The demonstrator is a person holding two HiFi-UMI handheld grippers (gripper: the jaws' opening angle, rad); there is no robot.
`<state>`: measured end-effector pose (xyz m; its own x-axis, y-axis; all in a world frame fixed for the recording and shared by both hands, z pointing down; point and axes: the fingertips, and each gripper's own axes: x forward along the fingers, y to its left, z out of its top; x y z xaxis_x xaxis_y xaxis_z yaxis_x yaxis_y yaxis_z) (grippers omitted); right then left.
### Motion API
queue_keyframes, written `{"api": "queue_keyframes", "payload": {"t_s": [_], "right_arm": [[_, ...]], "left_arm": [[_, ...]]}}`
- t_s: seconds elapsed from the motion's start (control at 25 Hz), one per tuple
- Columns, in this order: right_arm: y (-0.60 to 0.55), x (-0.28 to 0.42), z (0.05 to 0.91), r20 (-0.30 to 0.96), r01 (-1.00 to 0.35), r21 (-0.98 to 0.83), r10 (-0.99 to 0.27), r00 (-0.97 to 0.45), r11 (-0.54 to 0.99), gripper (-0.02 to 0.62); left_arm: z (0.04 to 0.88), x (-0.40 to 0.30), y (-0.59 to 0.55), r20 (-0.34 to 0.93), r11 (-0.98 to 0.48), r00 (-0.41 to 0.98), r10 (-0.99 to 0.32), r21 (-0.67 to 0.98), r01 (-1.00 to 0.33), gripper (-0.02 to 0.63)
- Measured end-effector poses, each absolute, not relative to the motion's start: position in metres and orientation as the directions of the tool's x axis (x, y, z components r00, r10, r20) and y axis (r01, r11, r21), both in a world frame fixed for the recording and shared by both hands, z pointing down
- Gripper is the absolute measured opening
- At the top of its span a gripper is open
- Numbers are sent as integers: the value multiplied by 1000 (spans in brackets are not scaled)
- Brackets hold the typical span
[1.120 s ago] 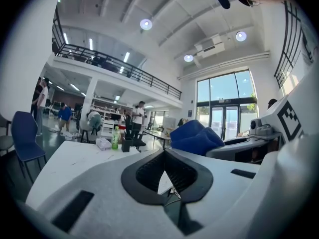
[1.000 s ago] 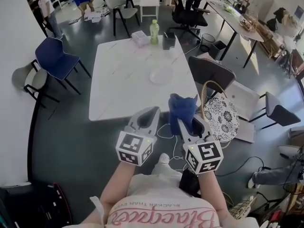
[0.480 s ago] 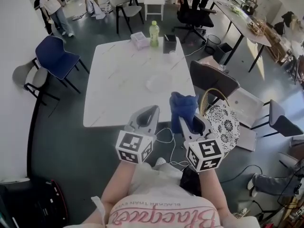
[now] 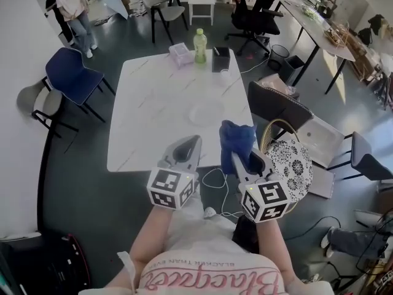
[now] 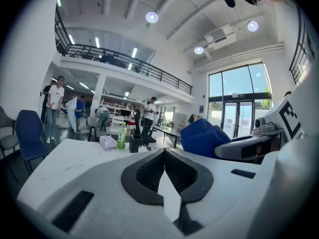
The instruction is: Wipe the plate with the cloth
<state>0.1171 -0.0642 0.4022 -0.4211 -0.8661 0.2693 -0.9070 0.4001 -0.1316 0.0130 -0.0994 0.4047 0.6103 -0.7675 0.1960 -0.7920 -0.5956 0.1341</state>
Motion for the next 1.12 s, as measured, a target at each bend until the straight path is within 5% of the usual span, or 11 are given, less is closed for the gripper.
{"api": "queue_keyframes", "payload": {"t_s": [0.64, 0.84, 1.12], "right_arm": [[-190, 101, 430, 344, -924, -183, -858, -381, 337, 95], [-222, 92, 442, 385, -931, -177, -848, -364, 319, 95], [-245, 95, 457, 438, -933, -181, -823, -361, 312, 95]], "left_arm": [[467, -4, -227, 354, -583, 679, -644, 348, -734, 9], [493, -7, -254, 416, -571, 719, -557, 437, -695, 169], [524, -9, -279, 484, -520, 707, -516, 479, -707, 218]]}}
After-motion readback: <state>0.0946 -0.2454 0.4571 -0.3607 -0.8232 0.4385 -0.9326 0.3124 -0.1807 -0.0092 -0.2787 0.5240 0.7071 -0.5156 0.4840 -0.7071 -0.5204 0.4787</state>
